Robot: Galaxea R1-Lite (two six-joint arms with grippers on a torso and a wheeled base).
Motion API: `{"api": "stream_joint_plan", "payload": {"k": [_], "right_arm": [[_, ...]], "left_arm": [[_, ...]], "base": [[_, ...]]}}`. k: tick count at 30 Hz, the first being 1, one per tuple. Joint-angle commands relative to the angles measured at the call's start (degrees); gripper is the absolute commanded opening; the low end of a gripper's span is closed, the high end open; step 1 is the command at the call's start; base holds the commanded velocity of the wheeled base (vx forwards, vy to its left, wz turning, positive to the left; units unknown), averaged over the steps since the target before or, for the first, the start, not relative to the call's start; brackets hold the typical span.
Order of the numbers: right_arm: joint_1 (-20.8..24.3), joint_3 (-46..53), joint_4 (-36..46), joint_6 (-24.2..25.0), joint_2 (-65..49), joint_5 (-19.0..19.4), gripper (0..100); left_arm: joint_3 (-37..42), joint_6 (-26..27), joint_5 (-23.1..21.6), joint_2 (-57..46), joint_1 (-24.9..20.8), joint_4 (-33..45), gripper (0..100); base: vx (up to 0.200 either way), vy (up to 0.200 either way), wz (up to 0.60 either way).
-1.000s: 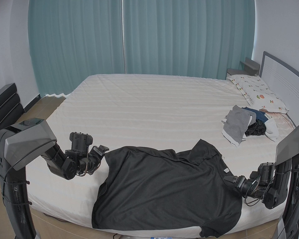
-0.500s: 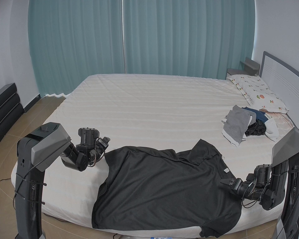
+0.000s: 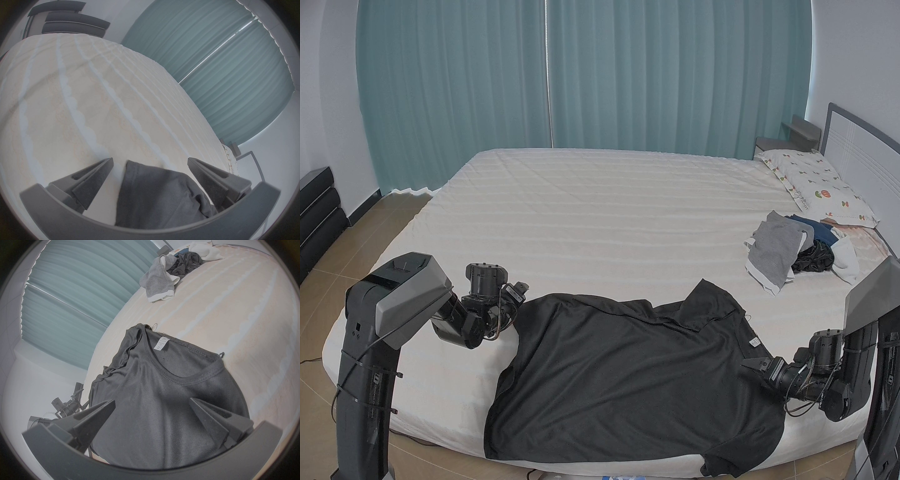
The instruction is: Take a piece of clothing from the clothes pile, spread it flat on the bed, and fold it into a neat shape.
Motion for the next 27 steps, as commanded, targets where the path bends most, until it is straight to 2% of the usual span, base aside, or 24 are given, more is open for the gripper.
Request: {"api": "stream_joint_plan", "payload": {"k": [1, 3, 4, 10, 17, 22, 27], "right_arm": [[-0.08, -0.4, -0.78, 0.0, -0.67, 0.03, 100], [-0.08, -0.4, -0.78, 0.0, -0.67, 0.03, 100], [-0.08, -0.4, -0.78, 0.0, -0.67, 0.03, 100], [-0.08, -0.48, -0.78, 0.0, -0.75, 0.03, 100], [-0.52, -1.36, -0.78, 0.0, -1.37, -0.05, 100], [-0.52, -1.27, -0.78, 0.0, -1.28, 0.03, 100], [-0.43, -1.27, -0.78, 0.0, -1.19, 0.03, 100]], "left_arm": [[-1.5, 0.54, 0.26, 1.17, -0.63, 0.04, 100], [-1.67, 0.63, 0.26, 1.25, -0.63, 0.13, 100], [-1.59, 0.63, 0.26, 1.25, -0.63, 0.13, 0], [-2.2, 0.72, 0.26, 1.43, -0.54, 0.13, 0], [-4.05, 0.19, 0.78, 0.82, 1.74, -0.4, 0], [-8.27, -3.41, 5.44, 1.52, 3.06, -4.0, 0], [-8.97, -3.5, 5.53, 2.49, 3.15, -4.44, 0]], "base": [[0.0, 0.0, 0.0], [0.0, 0.0, 0.0], [0.0, 0.0, 0.0], [0.0, 0.0, 0.0], [0.0, 0.0, 0.0], [0.0, 0.0, 0.0], [0.0, 0.0, 0.0]]}}
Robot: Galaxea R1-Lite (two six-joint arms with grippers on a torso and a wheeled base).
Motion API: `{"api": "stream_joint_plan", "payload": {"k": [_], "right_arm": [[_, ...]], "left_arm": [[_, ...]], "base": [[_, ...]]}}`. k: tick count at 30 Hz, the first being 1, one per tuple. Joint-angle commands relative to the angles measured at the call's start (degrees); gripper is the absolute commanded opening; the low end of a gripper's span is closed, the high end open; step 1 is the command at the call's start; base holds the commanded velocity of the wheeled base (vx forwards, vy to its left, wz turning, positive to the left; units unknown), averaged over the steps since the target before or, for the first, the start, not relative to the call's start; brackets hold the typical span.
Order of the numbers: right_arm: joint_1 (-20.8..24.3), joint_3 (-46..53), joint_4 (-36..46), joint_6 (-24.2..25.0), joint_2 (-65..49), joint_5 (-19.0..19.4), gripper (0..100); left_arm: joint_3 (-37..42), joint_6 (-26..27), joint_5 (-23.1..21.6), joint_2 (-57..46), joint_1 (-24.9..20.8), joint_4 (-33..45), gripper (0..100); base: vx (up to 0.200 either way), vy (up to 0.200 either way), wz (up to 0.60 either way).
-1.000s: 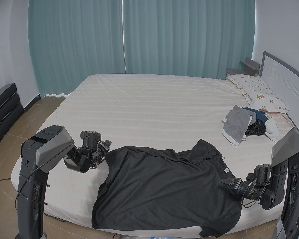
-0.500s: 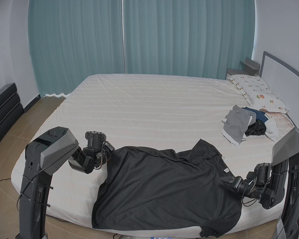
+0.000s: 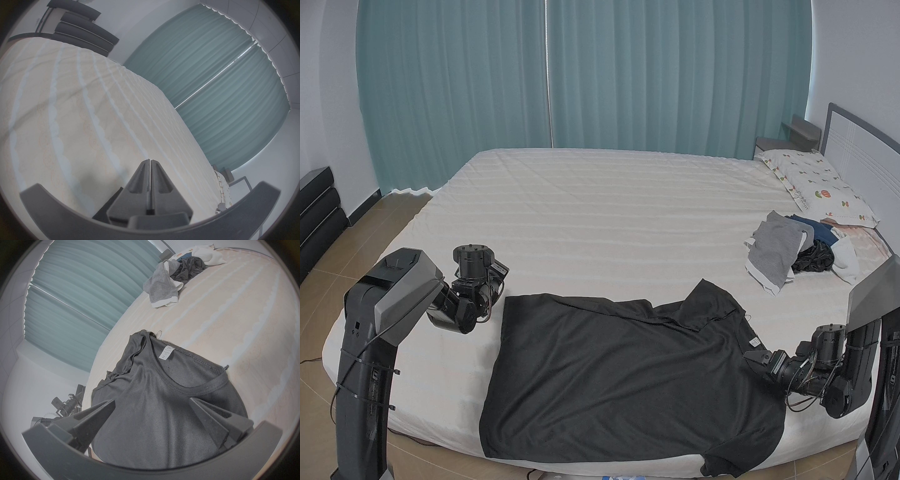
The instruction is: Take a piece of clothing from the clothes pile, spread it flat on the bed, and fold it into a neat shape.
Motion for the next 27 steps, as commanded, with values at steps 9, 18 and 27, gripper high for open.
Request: {"api": "stream_joint_plan", "payload": {"k": [9, 18, 27], "right_arm": [[0.0, 0.02, -0.78, 0.09, -0.3, 0.03, 100], [0.88, -1.65, -0.61, 4.22, -6.28, 0.03, 100], [6.86, -17.47, 17.41, 1.49, -11.11, -1.37, 100]], "left_arm": [[-1.61, -0.06, 0.19, 1.34, 0.44, 0.39, 0], [12.72, -6.04, -0.77, -9.48, 0.7, 0.57, 0], [26.25, -7.53, -5.17, -19.76, 0.27, 0.57, 0]], "base": [[0.0, 0.0, 0.0], [0.0, 0.0, 0.0], [0.0, 0.0, 0.0]]}}
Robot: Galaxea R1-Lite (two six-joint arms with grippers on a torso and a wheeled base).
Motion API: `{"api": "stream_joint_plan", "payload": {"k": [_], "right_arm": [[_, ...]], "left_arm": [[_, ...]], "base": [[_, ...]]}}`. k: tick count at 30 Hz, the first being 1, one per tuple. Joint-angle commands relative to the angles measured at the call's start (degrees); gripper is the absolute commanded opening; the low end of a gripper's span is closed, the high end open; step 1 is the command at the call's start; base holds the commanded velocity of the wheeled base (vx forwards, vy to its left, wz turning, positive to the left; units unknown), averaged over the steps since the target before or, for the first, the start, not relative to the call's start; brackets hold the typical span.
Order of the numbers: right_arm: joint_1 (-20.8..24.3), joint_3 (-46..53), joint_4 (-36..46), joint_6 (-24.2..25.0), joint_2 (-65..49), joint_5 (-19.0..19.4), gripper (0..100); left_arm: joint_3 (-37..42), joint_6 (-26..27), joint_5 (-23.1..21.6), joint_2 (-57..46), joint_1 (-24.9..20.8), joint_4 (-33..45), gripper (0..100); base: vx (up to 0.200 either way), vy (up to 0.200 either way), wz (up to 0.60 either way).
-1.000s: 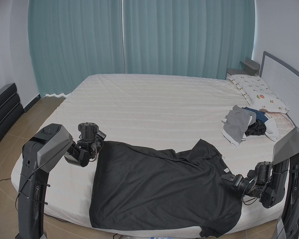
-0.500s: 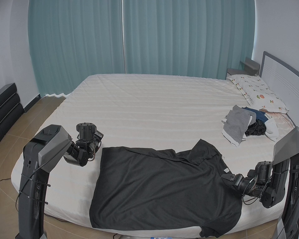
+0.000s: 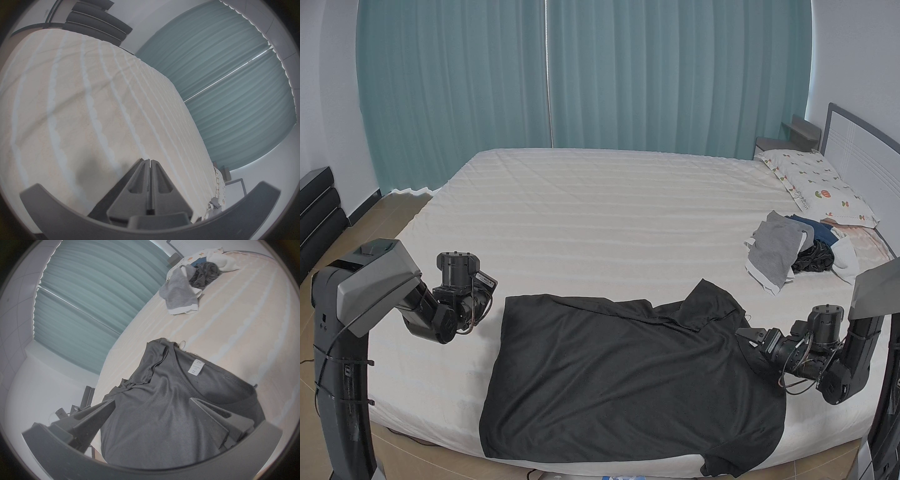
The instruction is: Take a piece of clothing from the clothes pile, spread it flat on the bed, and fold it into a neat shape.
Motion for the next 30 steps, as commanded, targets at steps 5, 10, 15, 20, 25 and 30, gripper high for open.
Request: {"api": "stream_joint_plan", "payload": {"k": [5, 10, 15, 20, 25, 30], "right_arm": [[4.9, -27.47, 27.65, -1.16, -1.41, -8.76, 100], [5.16, -38.63, 33.01, -2.13, 5.54, -14.21, 100], [5.42, -45.75, 39.08, -2.83, 10.28, -15.0, 100], [3.75, -48.12, 38.99, 0.77, 13.18, -14.21, 100], [2.43, -49.35, 39.43, 3.14, 14.76, -13.85, 100], [2.87, -48.65, 39.43, 3.14, 13.62, -13.94, 100]], "left_arm": [[18.05, -5.78, -1.76, -14.81, -0.78, -0.42, 0], [21.22, -11.14, -1.85, -14.9, -1.49, -3.23, 0], [23.68, -11.14, -3.96, -12.88, -1.75, -7.71, 0], [25.35, -10.88, -4.05, -10.51, -1.75, -11.93, 0], [27.02, -10.97, -6.16, -9.71, -1.75, -14.3, 0], [27.19, -10.79, -6.25, -9.54, -1.75, -14.39, 0]], "base": [[0.0, 0.0, 0.0], [0.0, 0.0, 0.0], [0.0, 0.0, 0.0], [0.0, 0.0, 0.0], [0.0, 0.0, 0.0], [0.0, 0.0, 0.0]]}}
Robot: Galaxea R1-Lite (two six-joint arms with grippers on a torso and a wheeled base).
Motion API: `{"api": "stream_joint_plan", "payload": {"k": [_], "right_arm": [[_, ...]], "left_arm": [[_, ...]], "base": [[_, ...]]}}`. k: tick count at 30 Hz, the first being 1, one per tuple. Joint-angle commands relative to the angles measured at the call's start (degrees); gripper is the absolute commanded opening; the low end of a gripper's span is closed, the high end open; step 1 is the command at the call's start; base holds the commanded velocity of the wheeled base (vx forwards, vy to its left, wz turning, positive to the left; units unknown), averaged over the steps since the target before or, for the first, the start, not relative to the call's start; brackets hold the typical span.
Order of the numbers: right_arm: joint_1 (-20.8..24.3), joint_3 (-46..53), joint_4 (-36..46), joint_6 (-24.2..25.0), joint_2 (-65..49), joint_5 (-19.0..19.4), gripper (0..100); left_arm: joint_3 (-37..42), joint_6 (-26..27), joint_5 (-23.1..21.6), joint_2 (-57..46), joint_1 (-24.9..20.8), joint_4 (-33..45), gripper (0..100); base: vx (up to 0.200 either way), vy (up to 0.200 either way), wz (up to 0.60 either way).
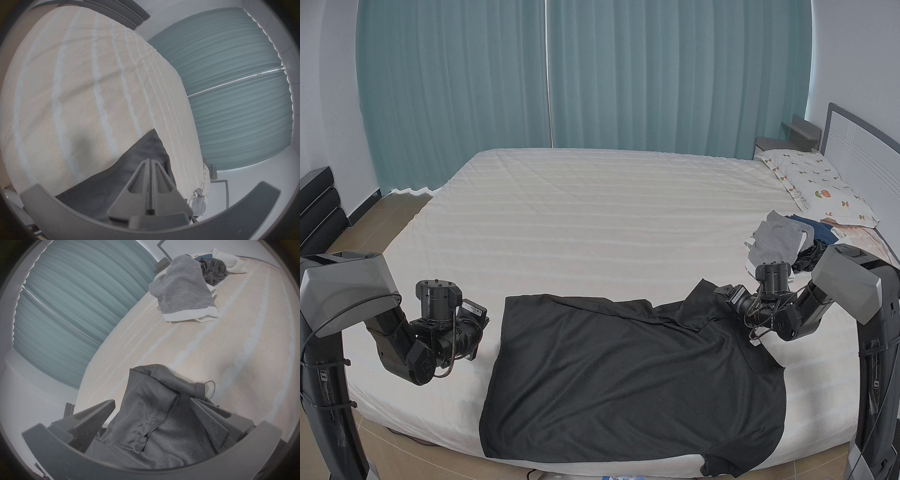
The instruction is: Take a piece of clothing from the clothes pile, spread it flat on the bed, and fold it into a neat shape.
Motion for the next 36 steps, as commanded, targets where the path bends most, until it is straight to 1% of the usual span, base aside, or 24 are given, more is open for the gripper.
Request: {"api": "stream_joint_plan", "payload": {"k": [1, 11, 13, 18, 19, 22, 32, 35, 36], "right_arm": [[0.23, 0.51, -0.05, -0.02, 0.09, 0.02, 100], [0.58, 1.74, -0.05, 0.07, -0.61, 0.19, 100], [1.55, 1.48, -0.05, 0.16, -0.17, 0.19, 100], [2.07, -0.46, 0.66, 0.07, 2.47, 0.28, 100], [1.99, -0.99, 1.18, 0.07, 2.64, 0.28, 0], [1.99, -2.22, 2.59, 0.25, 2.99, 0.19, 0], [2.69, -2.92, 0.74, 0.34, 0.27, 0.28, 0], [2.69, -5.47, 1.36, 0.16, 0.09, 0.1, 0], [2.6, -8.63, 1.89, 0.25, 0.27, 0.1, 0]], "left_arm": [[0.32, 0.07, 0.02, 0.77, -0.02, -0.02, 0], [0.32, 0.25, 0.02, 1.04, -0.02, -0.02, 0], [0.32, 0.25, 0.11, 1.04, -0.02, -0.02, 0], [0.32, 0.33, 0.11, 1.21, -0.02, -0.02, 0], [0.32, 0.25, 0.11, 1.21, -0.02, -0.02, 0], [0.32, 0.25, 0.11, 1.21, -0.02, -0.02, 0], [0.32, 0.16, 0.11, 1.13, -0.02, -0.02, 0], [0.32, 0.16, 0.2, 1.13, -0.02, -0.02, 0], [0.32, 0.16, 0.28, 1.13, -0.02, -0.02, 0]], "base": [[0.0, 0.0, 0.0], [0.0, 0.0, 0.0], [0.0, 0.0, 0.0], [0.0, 0.0, 0.0], [0.0, 0.0, 0.0], [0.0, 0.0, 0.0], [0.0, 0.0, 0.0], [0.0, 0.0, 0.0], [0.0, 0.0, 0.0]]}}
